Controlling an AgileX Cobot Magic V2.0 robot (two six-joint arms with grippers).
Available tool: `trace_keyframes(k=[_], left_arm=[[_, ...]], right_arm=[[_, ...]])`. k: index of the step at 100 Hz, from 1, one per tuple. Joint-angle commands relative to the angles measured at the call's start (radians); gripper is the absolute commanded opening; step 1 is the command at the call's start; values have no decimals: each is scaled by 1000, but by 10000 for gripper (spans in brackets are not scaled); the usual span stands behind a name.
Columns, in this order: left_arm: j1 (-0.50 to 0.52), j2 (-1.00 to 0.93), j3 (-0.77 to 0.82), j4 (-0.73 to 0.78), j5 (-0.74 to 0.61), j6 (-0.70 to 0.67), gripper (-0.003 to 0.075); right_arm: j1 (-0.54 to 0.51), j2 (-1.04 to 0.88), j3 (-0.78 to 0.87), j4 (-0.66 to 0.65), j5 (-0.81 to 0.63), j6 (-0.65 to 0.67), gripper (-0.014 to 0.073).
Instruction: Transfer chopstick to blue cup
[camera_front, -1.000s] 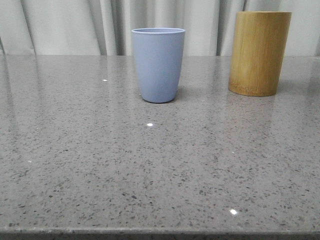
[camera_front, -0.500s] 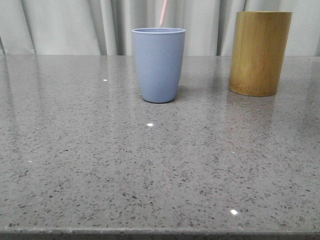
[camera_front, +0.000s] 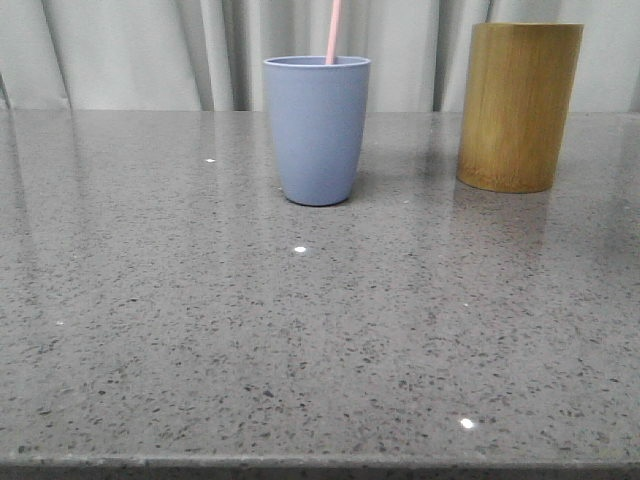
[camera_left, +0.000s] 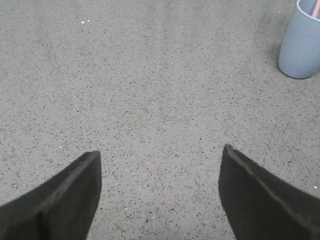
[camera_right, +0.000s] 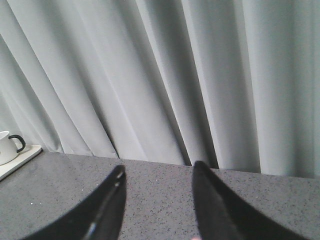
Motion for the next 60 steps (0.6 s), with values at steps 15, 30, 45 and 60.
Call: trace_keyframes(k=[15, 30, 45, 60], left_arm=[[1, 9, -23, -10, -74, -8, 482], [1, 9, -23, -10, -74, -8, 482], [1, 9, -23, -10, -74, -8, 482], [1, 9, -23, -10, -74, -8, 482]], right_arm=[[2, -46, -35, -10, -21, 8, 471], [-1, -84, -35, -12, -4, 4, 472], [-13, -168, -35, -32, 110, -28, 472], [-14, -276, -25, -103, 224, -78, 440]])
